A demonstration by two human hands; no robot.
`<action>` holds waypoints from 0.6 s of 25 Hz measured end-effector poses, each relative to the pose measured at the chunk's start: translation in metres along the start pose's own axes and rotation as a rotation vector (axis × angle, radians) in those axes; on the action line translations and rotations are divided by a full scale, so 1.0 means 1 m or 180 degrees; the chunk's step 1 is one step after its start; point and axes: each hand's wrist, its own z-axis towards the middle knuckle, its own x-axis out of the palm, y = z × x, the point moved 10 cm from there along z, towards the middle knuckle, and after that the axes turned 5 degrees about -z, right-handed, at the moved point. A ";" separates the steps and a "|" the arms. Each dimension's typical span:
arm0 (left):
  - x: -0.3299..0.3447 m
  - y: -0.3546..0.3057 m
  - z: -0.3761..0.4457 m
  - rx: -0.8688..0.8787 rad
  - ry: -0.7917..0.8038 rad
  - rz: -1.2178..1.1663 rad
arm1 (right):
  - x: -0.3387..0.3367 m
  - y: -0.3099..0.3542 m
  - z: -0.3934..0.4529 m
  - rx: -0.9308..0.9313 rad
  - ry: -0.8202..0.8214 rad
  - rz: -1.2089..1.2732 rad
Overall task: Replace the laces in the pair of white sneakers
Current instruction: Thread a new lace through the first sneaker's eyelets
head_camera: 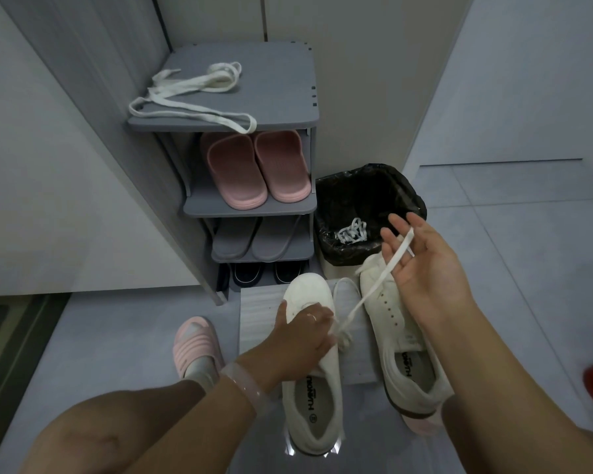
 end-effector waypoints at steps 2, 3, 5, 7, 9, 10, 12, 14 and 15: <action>-0.019 0.011 0.003 -0.0136 -0.0434 -0.1471 | -0.001 0.004 0.000 -0.0055 -0.0008 0.0043; -0.026 0.016 0.002 -0.0162 -0.0552 -0.2335 | -0.001 0.006 0.000 -0.0071 -0.0009 0.0062; -0.037 0.021 -0.003 -0.0179 -0.0701 -0.3449 | -0.001 0.007 0.000 -0.0080 -0.0007 0.0097; -0.050 0.031 -0.010 -0.0305 -0.0940 -0.3708 | -0.002 0.007 0.001 -0.0076 -0.0014 0.0117; -0.076 0.048 -0.021 -0.0444 -0.1456 -0.3958 | -0.004 0.009 0.002 -0.0121 -0.0052 0.0093; -0.092 0.064 -0.031 -0.0613 -0.1839 -0.4078 | -0.007 0.011 0.003 -0.0159 -0.0090 0.0069; -0.128 0.101 -0.064 -0.1041 -0.2822 -0.3999 | -0.010 0.015 0.005 -0.0229 -0.0154 0.0030; -0.152 0.130 -0.096 -0.1488 -0.3454 -0.3206 | -0.008 0.016 0.004 -0.0256 -0.0174 -0.0103; -0.157 0.134 -0.104 -0.1746 -0.3435 -0.2518 | -0.005 0.013 0.002 -0.0243 -0.0160 -0.0231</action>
